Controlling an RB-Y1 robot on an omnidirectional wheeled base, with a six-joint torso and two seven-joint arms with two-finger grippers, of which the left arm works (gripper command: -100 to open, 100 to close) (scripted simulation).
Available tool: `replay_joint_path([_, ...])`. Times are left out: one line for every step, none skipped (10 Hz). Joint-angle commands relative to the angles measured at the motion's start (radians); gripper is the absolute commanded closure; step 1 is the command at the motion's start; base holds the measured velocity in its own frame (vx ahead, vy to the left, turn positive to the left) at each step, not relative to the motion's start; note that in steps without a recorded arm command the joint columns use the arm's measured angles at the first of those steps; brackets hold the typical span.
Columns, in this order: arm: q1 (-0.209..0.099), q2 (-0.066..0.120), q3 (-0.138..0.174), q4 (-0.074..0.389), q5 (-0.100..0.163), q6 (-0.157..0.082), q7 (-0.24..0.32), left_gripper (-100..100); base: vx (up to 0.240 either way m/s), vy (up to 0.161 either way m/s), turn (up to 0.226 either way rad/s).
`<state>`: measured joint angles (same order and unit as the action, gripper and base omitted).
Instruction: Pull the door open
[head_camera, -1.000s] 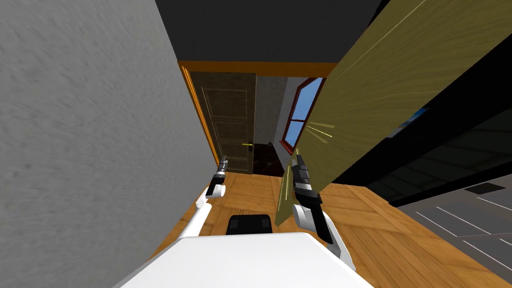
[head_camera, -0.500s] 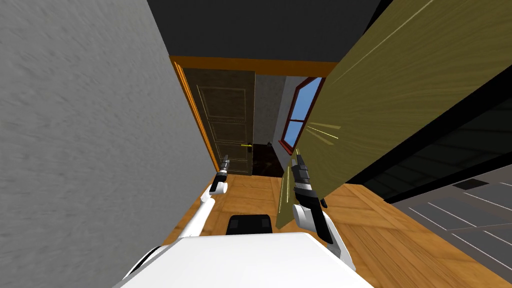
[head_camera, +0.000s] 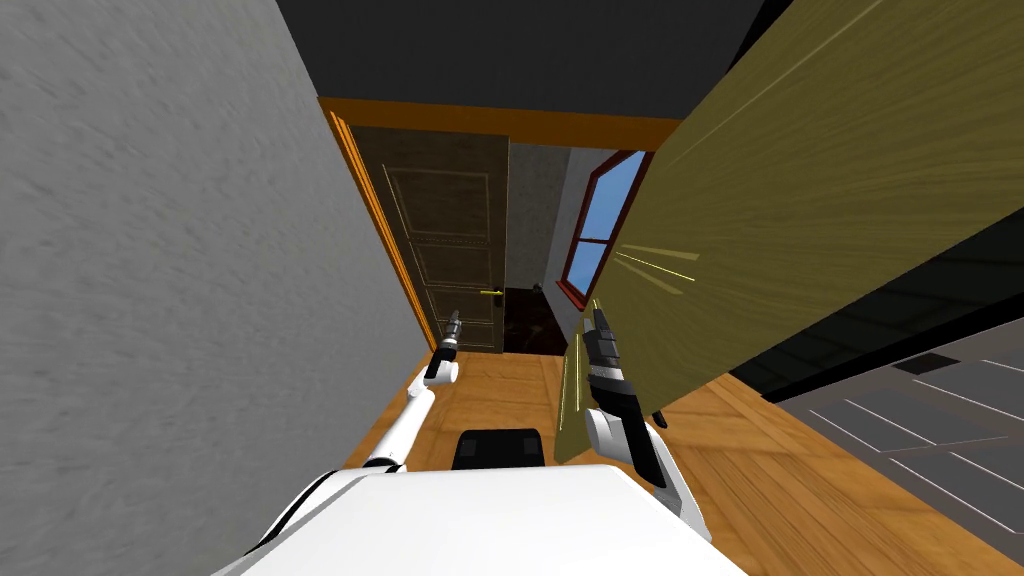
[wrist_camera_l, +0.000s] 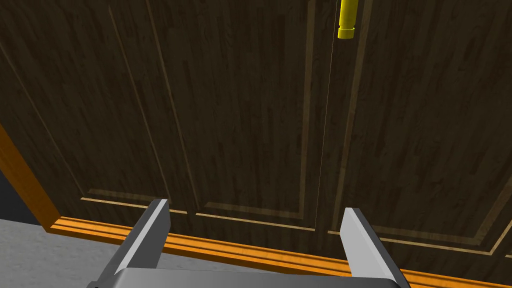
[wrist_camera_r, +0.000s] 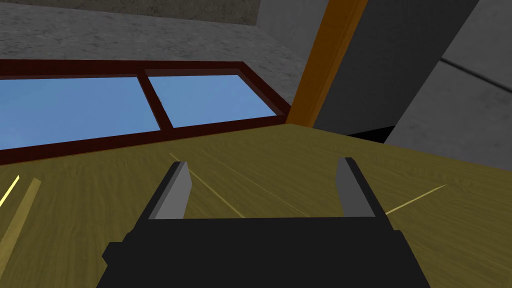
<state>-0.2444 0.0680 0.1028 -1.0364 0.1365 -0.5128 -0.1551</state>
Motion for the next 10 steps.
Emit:
replay_joint_path([-0.029, 0.0, 0.005, 0.05, 0.002, -0.007, 0.002, -100, 0.051, 0.017, -0.037])
replay_joint_path([-0.05, -0.002, 0.009, 0.082, 0.003, -0.007, 0.001, -100, 0.066, 0.017, -0.066])
replay_joint_path([-0.07, -0.004, 0.013, 0.114, 0.005, -0.007, 0.0, -100, 0.077, 0.034, -0.061])
replay_joint_path([-0.089, -0.007, 0.017, 0.142, 0.006, -0.006, 0.0, -100, 0.096, 0.034, -0.056])
replay_joint_path([-0.108, -0.01, 0.02, 0.172, 0.007, -0.006, -0.001, -100, 0.11, 0.033, -0.068])
replay_joint_path([-0.127, -0.013, 0.024, 0.196, 0.008, -0.006, -0.002, -100, 0.096, 0.027, -0.057])
replay_joint_path([-0.145, -0.016, 0.027, 0.23, 0.009, -0.006, -0.002, -100, 0.091, 0.018, -0.058])
replay_joint_path([-0.145, -0.016, 0.027, 0.23, 0.009, -0.006, -0.002, -100, 0.062, 0.004, -0.017])
replay_joint_path([-0.162, -0.019, 0.031, 0.255, 0.01, -0.005, -0.003, -100, 0.051, -0.003, -0.027])
replay_joint_path([-0.178, -0.022, 0.034, 0.28, 0.011, -0.005, -0.004, -100, 0.079, 0.008, -0.052])
